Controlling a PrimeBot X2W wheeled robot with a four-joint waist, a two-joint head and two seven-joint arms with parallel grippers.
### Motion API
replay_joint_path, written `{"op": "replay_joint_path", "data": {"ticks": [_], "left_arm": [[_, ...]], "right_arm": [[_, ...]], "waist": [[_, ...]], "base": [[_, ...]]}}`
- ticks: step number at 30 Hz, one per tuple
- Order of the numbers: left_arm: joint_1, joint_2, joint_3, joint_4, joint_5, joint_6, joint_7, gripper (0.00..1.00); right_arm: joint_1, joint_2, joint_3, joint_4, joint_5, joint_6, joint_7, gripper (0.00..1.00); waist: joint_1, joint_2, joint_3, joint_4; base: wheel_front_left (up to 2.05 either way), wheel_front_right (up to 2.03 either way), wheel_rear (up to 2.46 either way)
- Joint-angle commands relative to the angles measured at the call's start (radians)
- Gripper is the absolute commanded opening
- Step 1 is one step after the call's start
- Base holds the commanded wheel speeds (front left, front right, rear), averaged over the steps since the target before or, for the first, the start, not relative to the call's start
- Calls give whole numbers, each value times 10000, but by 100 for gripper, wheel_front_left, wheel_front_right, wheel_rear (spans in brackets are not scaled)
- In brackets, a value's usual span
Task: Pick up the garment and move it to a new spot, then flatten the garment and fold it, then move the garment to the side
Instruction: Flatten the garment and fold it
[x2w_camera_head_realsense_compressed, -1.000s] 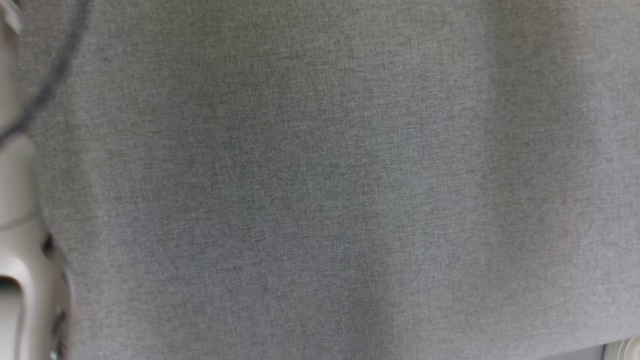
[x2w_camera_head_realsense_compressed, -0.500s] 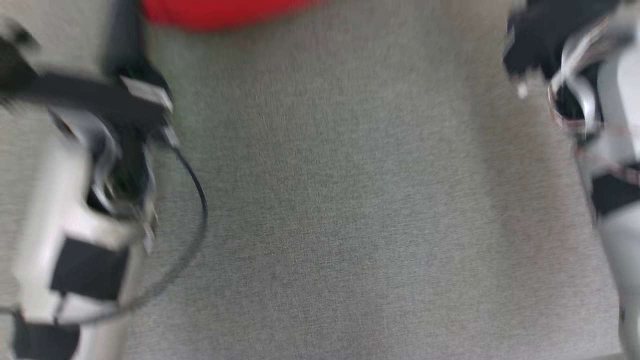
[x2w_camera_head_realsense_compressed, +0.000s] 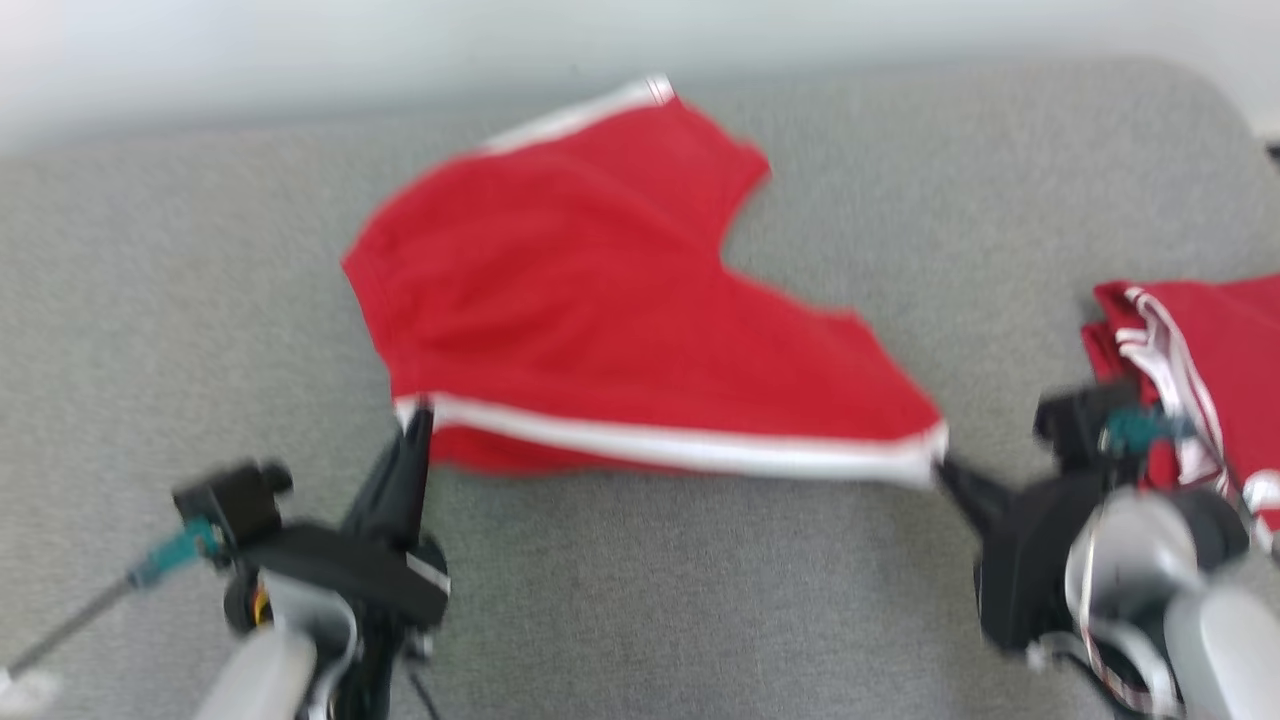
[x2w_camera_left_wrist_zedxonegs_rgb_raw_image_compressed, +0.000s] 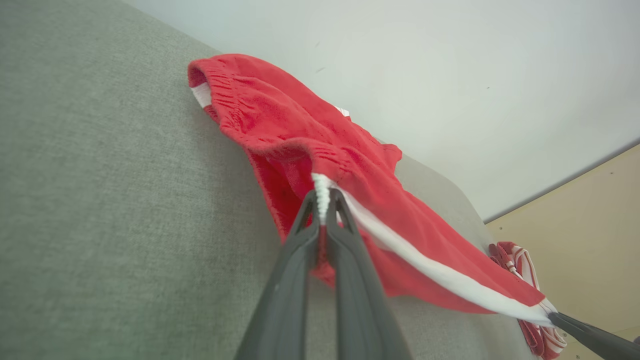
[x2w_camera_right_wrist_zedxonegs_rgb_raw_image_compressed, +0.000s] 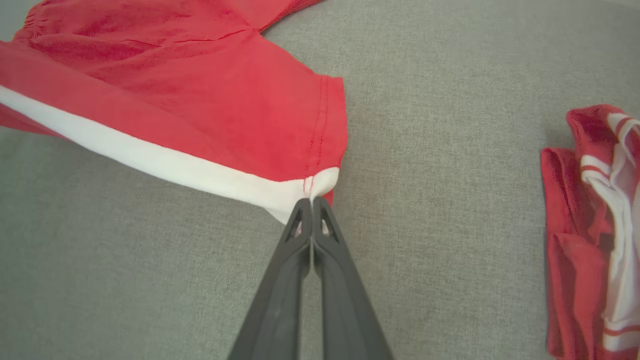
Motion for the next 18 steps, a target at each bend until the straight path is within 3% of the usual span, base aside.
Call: {"op": "replay_joint_path", "data": {"ticks": [1,11,18], "left_arm": [[455,33,-57,58,62,126,-76,0],[2735,259,-412,-484,131,853,-4,0],[3802,632,-738,-1219,158,1391,593,0]], "right_arm": [[624,40,-101,-386,16,-28,405,0],[3725,128,-514,-2606,231,-28,3282,0],[4997,47,-981,-4121,264,-28,5021,0]], "waist": [[5,3,-1038,209],[5,3,-1514,393],[5,3,-1440,669]], "base": [[0,0,0],[0,0,0],[0,0,0]]}}
